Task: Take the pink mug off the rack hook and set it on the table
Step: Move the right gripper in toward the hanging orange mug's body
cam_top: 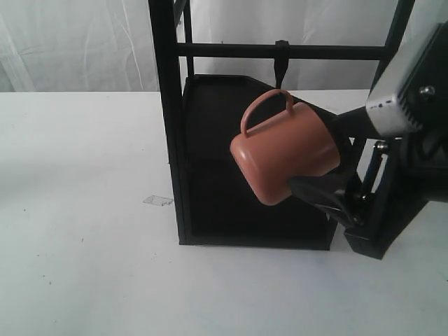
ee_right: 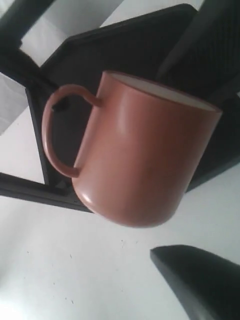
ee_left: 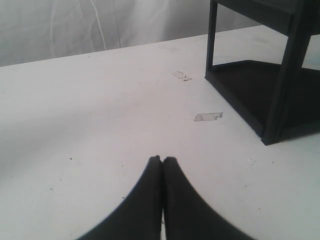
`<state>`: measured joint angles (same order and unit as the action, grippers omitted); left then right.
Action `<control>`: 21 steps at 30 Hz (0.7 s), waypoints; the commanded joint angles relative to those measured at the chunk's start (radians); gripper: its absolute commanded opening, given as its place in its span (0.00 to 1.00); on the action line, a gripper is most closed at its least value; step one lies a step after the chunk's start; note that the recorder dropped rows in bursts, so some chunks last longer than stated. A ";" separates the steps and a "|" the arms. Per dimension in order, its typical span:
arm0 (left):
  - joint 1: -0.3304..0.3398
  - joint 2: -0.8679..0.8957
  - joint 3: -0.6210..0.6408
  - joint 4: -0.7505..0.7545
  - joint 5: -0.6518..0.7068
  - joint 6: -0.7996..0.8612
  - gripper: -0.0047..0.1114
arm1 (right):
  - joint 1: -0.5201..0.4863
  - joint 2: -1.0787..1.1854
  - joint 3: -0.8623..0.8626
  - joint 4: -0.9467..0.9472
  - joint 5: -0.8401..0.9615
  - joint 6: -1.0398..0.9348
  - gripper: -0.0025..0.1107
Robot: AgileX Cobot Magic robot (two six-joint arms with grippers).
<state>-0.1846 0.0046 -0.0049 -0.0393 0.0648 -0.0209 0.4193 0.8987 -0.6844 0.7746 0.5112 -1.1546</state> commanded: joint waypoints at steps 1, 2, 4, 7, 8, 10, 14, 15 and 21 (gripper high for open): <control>0.005 -0.005 0.005 -0.011 0.004 -0.001 0.04 | 0.004 0.006 -0.004 0.006 -0.032 -0.026 0.73; 0.005 -0.005 0.005 -0.011 0.004 -0.001 0.04 | 0.004 0.010 -0.004 0.006 -0.034 -0.026 0.73; 0.005 -0.005 0.005 -0.011 0.004 -0.001 0.04 | 0.004 0.024 -0.004 0.006 -0.035 -0.030 0.73; 0.005 -0.005 0.005 -0.011 0.004 -0.001 0.04 | 0.004 0.060 -0.004 0.015 -0.025 -0.053 0.73; 0.005 -0.005 0.005 -0.011 0.004 -0.001 0.04 | 0.004 0.070 -0.004 0.020 -0.020 -0.056 0.73; 0.005 -0.005 0.005 -0.011 0.004 -0.001 0.04 | 0.004 0.088 -0.004 0.044 -0.009 -0.088 0.73; 0.005 -0.005 0.005 -0.011 0.004 -0.001 0.04 | 0.004 0.110 -0.004 0.099 0.011 -0.138 0.73; 0.005 -0.005 0.005 -0.011 0.004 -0.001 0.04 | 0.004 0.113 -0.004 0.123 0.018 -0.160 0.73; 0.005 -0.005 0.005 -0.011 0.004 -0.001 0.04 | 0.004 0.114 -0.004 0.220 0.071 -0.233 0.73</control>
<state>-0.1846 0.0046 -0.0049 -0.0393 0.0648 -0.0209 0.4193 1.0097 -0.6844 0.9521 0.5527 -1.3547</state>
